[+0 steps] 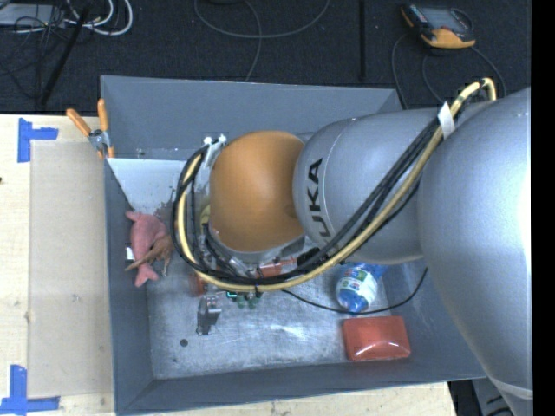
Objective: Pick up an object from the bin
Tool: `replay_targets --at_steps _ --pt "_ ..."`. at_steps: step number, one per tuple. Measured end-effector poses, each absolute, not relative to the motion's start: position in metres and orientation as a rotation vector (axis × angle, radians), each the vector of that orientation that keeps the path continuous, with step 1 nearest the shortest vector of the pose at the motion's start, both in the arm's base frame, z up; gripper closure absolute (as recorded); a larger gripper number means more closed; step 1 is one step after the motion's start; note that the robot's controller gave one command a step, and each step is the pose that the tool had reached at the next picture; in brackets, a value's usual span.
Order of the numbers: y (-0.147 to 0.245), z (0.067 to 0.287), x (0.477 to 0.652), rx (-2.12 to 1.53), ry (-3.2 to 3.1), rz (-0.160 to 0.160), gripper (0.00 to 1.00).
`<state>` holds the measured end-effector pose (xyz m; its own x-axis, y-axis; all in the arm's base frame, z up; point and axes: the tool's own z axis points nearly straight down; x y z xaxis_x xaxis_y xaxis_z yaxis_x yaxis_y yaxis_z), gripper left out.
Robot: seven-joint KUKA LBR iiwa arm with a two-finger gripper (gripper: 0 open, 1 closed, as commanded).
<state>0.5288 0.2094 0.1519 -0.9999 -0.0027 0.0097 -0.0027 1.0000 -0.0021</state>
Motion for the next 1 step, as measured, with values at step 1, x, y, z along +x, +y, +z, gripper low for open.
replay_targets --at_steps 1 --pt "0.2083 0.1559 0.5312 -0.003 -3.139 0.001 0.0"
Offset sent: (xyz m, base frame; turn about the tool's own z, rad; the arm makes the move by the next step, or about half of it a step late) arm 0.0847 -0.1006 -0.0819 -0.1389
